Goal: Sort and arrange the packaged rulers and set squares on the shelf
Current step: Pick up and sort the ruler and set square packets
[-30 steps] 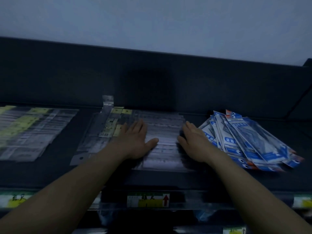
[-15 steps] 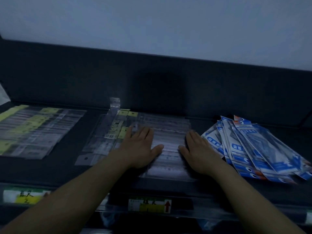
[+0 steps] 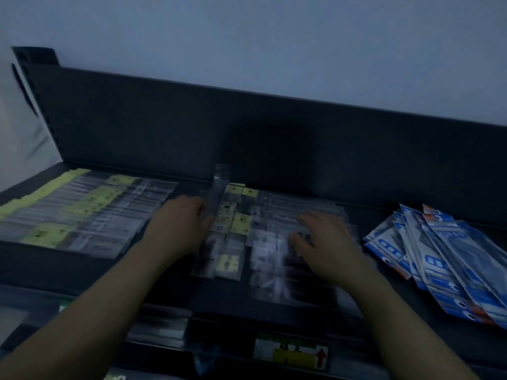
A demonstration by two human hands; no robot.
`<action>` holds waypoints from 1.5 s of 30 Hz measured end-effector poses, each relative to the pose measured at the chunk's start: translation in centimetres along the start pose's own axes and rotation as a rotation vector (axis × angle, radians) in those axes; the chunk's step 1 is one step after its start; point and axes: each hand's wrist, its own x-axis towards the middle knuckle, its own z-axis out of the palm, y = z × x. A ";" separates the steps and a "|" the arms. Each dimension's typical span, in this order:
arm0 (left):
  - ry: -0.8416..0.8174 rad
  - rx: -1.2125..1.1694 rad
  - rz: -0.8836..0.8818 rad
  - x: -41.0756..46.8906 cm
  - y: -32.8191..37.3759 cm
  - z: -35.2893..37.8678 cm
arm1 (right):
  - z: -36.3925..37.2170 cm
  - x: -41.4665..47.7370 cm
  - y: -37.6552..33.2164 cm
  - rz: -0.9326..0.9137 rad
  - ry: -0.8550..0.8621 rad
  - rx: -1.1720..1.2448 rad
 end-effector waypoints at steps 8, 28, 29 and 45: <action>-0.173 0.018 -0.113 3.8 -2.3 1.6 | 3.7 4.1 -8.3 -0.038 -0.089 0.040; -0.370 -0.143 -0.031 7.3 -4.6 -0.8 | 5.6 4.2 -11.5 0.139 -0.097 0.117; -0.400 -0.263 -0.085 7.7 -5.2 -0.9 | 5.8 4.2 -11.4 0.135 -0.093 0.112; -0.263 -1.181 -0.349 4.0 -12.9 -5.7 | 5.3 13.0 -15.5 0.141 -0.399 0.232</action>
